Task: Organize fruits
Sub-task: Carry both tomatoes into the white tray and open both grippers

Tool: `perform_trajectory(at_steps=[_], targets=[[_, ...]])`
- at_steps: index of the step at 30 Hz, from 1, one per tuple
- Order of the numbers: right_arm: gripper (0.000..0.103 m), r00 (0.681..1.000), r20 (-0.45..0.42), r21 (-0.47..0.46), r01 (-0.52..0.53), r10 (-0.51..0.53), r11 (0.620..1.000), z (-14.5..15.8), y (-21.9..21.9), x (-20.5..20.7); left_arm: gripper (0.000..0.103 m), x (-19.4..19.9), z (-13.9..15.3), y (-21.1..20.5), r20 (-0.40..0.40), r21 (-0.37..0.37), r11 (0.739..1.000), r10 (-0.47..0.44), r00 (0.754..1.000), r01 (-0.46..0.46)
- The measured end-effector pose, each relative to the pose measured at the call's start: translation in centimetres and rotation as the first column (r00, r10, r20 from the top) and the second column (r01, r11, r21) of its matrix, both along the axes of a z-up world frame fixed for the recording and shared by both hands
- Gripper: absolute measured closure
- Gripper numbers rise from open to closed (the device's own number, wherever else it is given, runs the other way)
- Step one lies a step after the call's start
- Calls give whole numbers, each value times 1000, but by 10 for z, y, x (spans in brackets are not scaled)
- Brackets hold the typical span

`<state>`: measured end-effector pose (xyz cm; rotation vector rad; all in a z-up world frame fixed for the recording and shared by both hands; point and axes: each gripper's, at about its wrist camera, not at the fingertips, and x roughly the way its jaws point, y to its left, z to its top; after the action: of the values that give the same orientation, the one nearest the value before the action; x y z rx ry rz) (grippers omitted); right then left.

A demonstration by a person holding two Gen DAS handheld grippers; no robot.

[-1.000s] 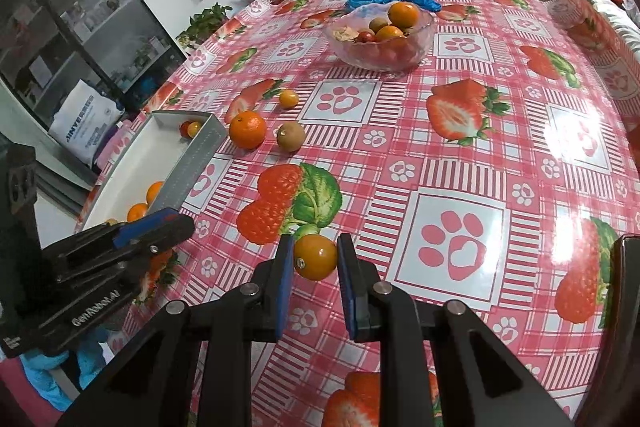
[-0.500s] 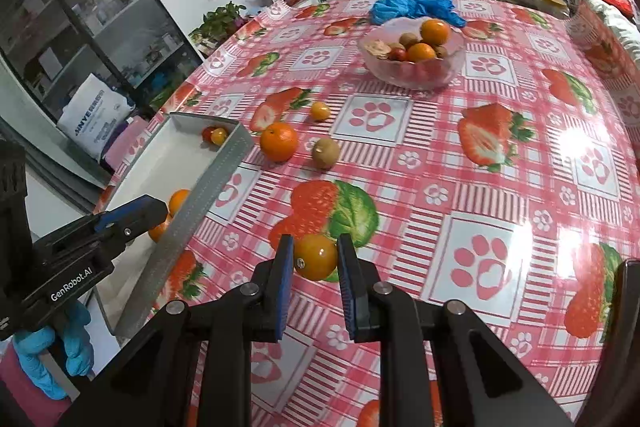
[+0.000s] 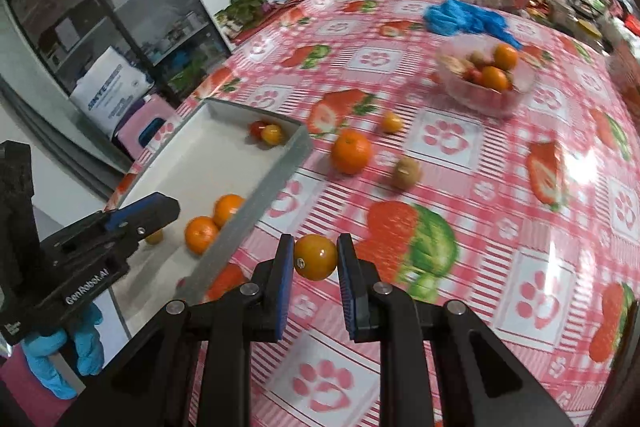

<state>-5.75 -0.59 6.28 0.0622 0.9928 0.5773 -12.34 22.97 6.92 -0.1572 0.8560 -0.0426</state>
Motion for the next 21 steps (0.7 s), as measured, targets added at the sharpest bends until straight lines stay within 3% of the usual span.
perform_trajectory(at_steps=[8, 21], targets=[[80, 993, 24, -47, -114, 115, 992, 11, 61, 0, 81, -3, -5, 36, 28, 79, 994, 68, 997, -70], [78, 972, -18, -75, -234, 233, 969, -3, 133, -2, 81, -5, -29, 85, -14, 57, 988, 148, 989, -147]])
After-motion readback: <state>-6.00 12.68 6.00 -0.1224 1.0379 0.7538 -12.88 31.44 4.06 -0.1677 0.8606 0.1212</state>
